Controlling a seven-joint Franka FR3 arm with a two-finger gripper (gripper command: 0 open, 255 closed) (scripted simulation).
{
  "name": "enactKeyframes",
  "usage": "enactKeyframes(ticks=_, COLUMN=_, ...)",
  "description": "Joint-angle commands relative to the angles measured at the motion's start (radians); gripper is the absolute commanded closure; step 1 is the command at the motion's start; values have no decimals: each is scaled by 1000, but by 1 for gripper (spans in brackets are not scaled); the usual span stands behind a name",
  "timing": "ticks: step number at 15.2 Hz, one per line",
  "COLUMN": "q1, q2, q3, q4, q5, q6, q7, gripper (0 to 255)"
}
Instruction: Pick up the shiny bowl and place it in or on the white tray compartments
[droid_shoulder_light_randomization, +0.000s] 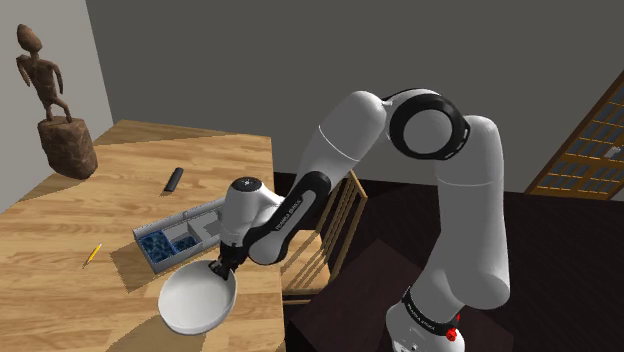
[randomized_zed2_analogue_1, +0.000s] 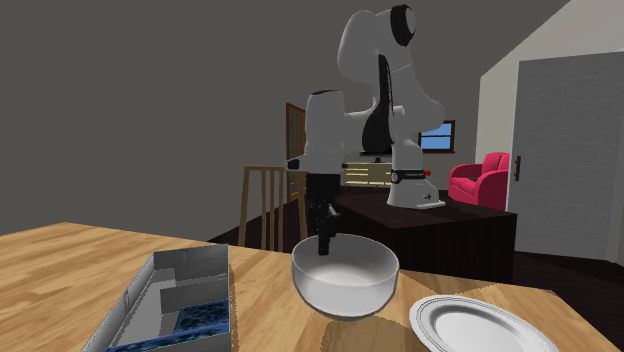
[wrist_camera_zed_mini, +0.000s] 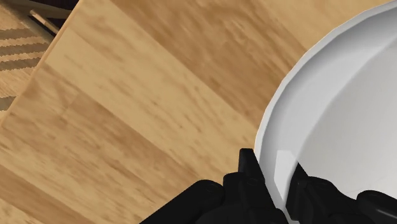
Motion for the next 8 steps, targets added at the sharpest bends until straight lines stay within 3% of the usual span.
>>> enactKeyframes(ticks=1, q1=-7, q2=-24, q3=9, q4=-4, q5=8, q6=-20, q7=-4, gripper=255)
enactKeyframes(ticks=8, q1=-32, q2=-114, q3=41, q4=-20, q5=41, q6=-94, q7=-26, gripper=255)
